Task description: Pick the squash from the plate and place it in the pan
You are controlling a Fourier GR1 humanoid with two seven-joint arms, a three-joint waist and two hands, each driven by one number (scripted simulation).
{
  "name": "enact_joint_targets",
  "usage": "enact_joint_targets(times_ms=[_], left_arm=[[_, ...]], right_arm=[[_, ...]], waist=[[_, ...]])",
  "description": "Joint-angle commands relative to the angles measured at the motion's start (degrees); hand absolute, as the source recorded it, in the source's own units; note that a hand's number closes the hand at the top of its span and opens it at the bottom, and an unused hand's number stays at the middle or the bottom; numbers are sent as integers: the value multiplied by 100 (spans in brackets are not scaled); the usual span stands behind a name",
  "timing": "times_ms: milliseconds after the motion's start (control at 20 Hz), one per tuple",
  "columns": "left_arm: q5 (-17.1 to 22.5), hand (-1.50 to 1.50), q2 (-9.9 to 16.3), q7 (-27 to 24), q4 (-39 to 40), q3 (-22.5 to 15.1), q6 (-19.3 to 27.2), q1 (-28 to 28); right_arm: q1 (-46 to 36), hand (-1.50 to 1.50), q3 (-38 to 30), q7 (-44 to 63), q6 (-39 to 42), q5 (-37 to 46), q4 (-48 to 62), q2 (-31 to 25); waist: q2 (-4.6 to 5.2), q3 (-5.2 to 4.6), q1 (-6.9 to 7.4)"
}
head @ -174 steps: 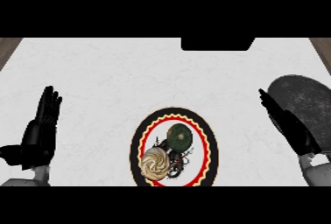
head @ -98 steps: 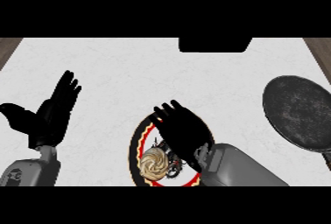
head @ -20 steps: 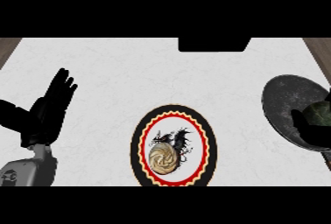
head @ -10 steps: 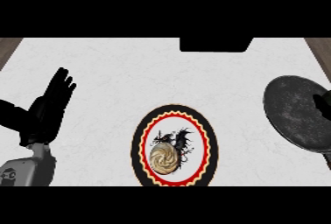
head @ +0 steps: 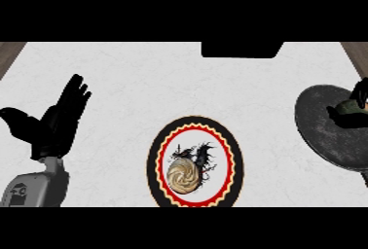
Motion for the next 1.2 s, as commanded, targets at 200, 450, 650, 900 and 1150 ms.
enact_joint_targets(times_ms=[200,450,650,900,1150], left_arm=[[47,0,-8,118,136,89,29,-233],[89,0,75,-90,162,144,-194,-16],[197,0,82,-155,-114,250,-206,220],[-10,0,-16,171,-309,62,18,221],[-56,0,22,36,-68,156,39,68]], right_arm=[[-562,-150,-384,95,11,-252,2042,-211],[-682,-150,-609,-868,-218,-649,2906,-458],[-796,-150,-1196,-1161,-25,-1420,2834,-429],[-626,-150,-2092,-1590,1218,-2495,3141,-1138],[-237,-150,-2532,-1774,2548,-3159,3395,-1784]], waist=[[-1,0,-14],[0,1,-19],[-13,2,-24],[-33,9,-109],[-41,-1,-174]])
